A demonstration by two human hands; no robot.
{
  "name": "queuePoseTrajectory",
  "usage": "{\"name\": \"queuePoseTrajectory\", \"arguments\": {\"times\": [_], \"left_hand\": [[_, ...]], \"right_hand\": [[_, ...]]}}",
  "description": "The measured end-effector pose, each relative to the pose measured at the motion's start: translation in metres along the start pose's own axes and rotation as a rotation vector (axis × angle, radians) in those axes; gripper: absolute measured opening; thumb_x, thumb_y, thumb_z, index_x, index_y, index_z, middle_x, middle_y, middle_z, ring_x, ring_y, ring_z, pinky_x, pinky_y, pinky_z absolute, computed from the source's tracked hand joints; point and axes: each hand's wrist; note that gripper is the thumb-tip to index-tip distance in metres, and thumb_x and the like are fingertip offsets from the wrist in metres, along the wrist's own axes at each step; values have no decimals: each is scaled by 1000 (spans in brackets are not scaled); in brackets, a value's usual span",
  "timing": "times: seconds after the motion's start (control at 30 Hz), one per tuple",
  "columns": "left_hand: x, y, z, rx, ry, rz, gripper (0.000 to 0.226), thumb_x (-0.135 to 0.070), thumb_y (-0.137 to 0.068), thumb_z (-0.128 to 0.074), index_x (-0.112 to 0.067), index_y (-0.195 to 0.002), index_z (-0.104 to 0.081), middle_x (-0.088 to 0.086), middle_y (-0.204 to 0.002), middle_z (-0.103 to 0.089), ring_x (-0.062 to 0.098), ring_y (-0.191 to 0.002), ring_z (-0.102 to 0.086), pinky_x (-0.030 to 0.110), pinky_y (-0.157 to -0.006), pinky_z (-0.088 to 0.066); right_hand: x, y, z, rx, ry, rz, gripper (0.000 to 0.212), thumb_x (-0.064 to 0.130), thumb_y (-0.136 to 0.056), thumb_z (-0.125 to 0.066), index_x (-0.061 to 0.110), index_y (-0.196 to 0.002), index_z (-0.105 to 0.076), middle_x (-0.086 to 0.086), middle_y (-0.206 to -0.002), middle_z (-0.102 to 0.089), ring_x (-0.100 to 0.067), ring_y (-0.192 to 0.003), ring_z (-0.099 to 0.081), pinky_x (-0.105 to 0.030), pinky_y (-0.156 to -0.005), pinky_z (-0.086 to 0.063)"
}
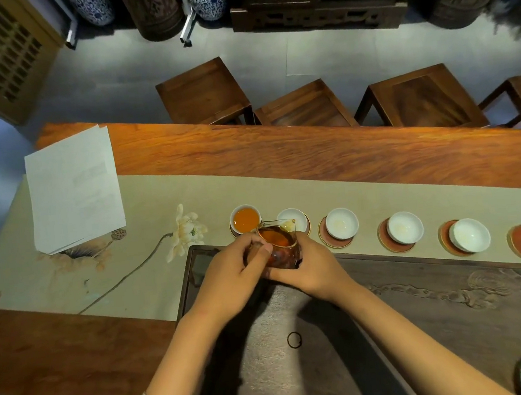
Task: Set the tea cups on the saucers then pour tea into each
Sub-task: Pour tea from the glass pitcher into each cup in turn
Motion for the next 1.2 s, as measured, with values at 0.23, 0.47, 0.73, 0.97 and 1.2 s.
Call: {"name": "queuePoseTrajectory", "arguments": {"times": [0.23,0.47,0.73,0.97,1.2], "left_hand": [[1,0,1,1,12,9,13,-41,-95,-53,-35,-96,-64,-21,-90,-70,-7,-85,-63,15,-69,-44],[4,0,1,-6,-1,9,16,-45,-94,-51,-36,-97,-64,-19,-90,-71,-7,-85,-64,18,-72,-47],[6,0,2,-23,-10,4,17,-45,-93,-51,-35,-94,-63,-20,-88,-70,-5,-82,-64,11,-66,-45],[8,-1,3,-30,-11,15,13,-43,-94,-52,-35,-94,-64,-20,-88,-70,-4,-83,-64,12,-69,-47],[9,-3,4,-24,-7,5,16,-44,-94,-52,-35,-95,-65,-19,-89,-71,-4,-84,-65,9,-69,-46]], "right_hand": [[1,-1,0,12,11,-5,77,61,-63,-80,26,-127,-56,12,-116,-68,-4,-105,-63,-31,-94,-52],[1,-1,0,29,15,-7,80,64,-62,-79,26,-128,-55,13,-117,-68,-4,-106,-63,-32,-95,-51],[4,-1,-2,42,18,-21,70,68,-59,-75,35,-117,-54,21,-104,-65,3,-98,-61,-17,-82,-46],[5,-1,-5,44,-7,-6,89,74,-54,-71,28,-128,-55,15,-116,-67,-2,-105,-62,-26,-92,-51],[8,0,-7,35,-21,-9,76,75,-55,-71,39,-120,-53,22,-108,-66,4,-101,-62,-19,-88,-48]]}}
Point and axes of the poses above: each hand's wrist, its own y-axis away from the middle knuckle, its own z-axis out of the back of the hand, x = y × z
